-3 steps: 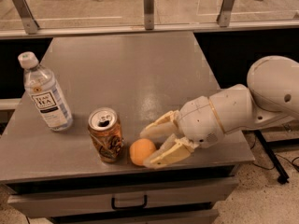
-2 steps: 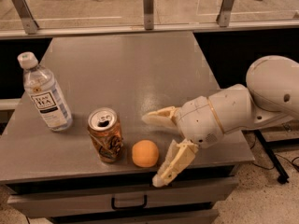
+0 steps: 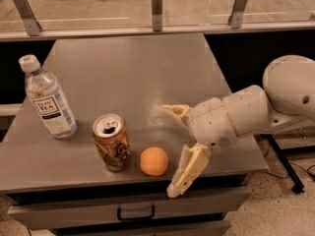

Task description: Move orange near orange can

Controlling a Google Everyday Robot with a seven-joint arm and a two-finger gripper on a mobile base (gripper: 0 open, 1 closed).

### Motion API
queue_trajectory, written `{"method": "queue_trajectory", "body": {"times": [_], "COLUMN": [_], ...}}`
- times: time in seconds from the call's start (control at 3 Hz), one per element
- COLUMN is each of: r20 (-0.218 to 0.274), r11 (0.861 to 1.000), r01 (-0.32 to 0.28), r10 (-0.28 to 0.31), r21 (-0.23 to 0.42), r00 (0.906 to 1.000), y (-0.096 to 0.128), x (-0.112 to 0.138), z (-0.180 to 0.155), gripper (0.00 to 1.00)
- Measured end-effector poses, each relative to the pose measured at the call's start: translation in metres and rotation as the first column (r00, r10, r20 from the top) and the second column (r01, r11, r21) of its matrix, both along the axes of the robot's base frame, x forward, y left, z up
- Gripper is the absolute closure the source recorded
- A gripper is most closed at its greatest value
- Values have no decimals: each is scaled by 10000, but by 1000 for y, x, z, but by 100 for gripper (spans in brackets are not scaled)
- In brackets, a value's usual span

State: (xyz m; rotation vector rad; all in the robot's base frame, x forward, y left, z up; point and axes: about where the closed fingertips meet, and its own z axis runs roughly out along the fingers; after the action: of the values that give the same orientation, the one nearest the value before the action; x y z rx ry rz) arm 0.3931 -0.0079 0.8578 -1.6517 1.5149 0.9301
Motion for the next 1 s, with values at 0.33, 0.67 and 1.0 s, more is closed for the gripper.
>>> {"method": "queue_trajectory", "body": {"times": [0.33, 0.67, 1.0], "r20": [205, 589, 1076], "r11": [9988, 9963, 9958], "r01": [14, -241, 30], "r10": [-24, 192, -128], "r21": [484, 830, 914], "r00": [9998, 9981, 9941], "y": [-9, -24, -41], "x": [17, 34, 46], "z": [18, 39, 59], "gripper": [0, 0, 0]}}
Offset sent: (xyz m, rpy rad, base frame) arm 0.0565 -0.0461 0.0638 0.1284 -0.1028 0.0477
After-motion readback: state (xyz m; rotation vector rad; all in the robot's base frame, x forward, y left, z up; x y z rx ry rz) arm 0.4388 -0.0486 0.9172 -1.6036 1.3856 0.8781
